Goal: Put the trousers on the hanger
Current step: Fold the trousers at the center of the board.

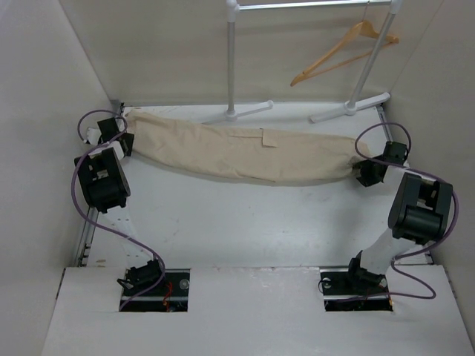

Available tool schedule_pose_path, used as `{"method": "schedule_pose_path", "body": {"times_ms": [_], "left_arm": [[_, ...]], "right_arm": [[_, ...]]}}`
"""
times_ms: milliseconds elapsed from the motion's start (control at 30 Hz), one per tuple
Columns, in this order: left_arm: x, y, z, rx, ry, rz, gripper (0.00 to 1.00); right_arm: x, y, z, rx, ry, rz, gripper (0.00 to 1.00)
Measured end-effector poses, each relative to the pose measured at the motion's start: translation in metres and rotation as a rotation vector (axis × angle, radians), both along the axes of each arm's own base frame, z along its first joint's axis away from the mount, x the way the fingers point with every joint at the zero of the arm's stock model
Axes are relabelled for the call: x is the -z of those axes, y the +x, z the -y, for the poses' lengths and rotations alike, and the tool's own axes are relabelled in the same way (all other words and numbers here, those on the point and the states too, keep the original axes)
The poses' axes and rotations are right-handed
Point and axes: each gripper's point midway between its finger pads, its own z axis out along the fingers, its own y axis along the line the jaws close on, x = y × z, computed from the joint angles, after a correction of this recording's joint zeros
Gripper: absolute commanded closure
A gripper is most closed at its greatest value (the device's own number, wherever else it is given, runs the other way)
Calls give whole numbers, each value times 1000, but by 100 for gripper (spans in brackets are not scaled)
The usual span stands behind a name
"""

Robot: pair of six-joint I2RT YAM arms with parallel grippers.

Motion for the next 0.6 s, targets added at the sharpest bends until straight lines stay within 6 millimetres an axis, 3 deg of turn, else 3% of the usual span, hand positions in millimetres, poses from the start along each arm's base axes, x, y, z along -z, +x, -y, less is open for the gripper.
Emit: {"method": "schedule_pose_path", "body": {"times_ms": [67, 100, 167, 300, 367, 433, 600], "left_arm": [[5, 1, 0, -1, -2, -8, 82], [7, 0, -1, -5, -3, -14, 87], [11, -3, -1, -8, -2, -31, 94], [11, -16, -4, -24, 15, -58, 98], [11, -41, -6, -42, 29, -97, 98], [8, -78, -8, -74, 43, -152, 98], [-15, -159, -6, -141, 89, -223, 98]], "right_arm": [[7, 14, 1, 6, 25, -2, 75], [10, 19, 1, 8, 38, -1, 81], [13, 25, 1, 26, 59, 1, 91], [6, 21, 5, 68, 54, -4, 97], [-5, 12, 10, 96, 30, -6, 97], [-21, 0, 18, 131, 2, 2, 97], [-61, -27, 39, 216, -48, 48, 99]]}}
